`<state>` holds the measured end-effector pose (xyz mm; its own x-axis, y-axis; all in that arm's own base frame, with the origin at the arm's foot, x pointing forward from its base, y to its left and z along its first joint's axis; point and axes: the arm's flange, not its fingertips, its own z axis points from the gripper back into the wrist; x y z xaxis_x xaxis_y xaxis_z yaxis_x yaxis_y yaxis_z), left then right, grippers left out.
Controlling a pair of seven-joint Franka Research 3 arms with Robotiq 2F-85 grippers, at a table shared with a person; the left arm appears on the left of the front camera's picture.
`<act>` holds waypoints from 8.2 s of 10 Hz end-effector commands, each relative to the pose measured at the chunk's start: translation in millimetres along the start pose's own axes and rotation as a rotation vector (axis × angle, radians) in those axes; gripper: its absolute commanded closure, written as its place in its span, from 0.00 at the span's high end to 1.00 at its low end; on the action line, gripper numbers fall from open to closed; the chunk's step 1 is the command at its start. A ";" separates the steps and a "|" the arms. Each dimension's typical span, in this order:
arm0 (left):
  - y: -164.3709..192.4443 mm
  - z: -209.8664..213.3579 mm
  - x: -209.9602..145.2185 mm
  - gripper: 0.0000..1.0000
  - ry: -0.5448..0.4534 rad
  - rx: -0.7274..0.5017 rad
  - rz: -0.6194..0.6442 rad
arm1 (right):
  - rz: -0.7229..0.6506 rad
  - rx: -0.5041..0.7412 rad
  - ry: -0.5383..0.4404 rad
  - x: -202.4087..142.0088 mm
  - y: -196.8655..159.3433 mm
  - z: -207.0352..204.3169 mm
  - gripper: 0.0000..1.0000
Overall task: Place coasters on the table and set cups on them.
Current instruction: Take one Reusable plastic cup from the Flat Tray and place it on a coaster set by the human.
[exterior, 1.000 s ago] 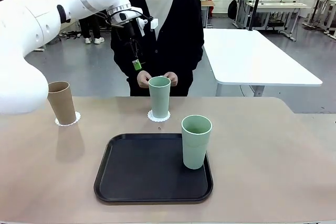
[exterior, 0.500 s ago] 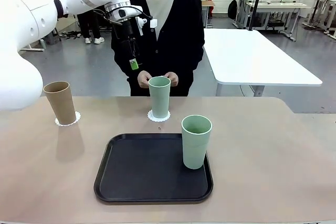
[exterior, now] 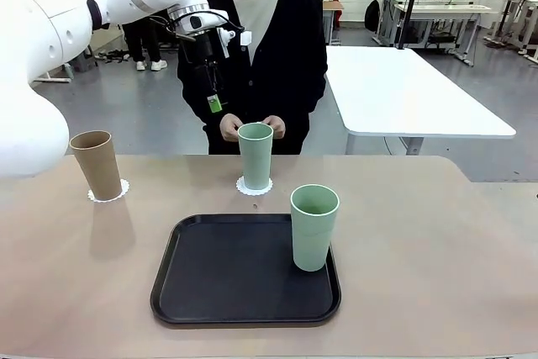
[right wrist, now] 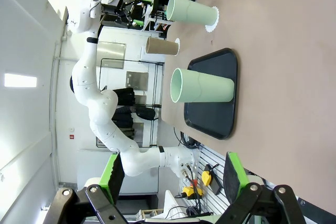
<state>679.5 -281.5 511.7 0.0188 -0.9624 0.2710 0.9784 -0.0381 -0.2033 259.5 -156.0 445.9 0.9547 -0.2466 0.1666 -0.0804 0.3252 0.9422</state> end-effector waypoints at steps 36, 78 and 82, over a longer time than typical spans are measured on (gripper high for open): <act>-259.0 -9.0 -441.6 1.00 -1.128 -0.513 1.089 | 0.018 0.029 -0.010 2.7 0.9 -0.6 1.00; -259.0 -9.0 -441.6 1.00 -1.128 -0.513 1.089 | 1.367 -0.357 0.472 6.9 85.1 -151.4 1.00; -259.0 -9.0 -441.6 1.00 -1.128 -0.513 1.089 | 1.637 -0.060 0.490 28.6 28.6 -182.3 1.00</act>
<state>417.1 150.5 435.5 0.9648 0.0612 0.2557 0.2409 0.1831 -0.9531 331.4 10.1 464.4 -0.0917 0.6854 0.7223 -0.9894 0.0193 -0.1439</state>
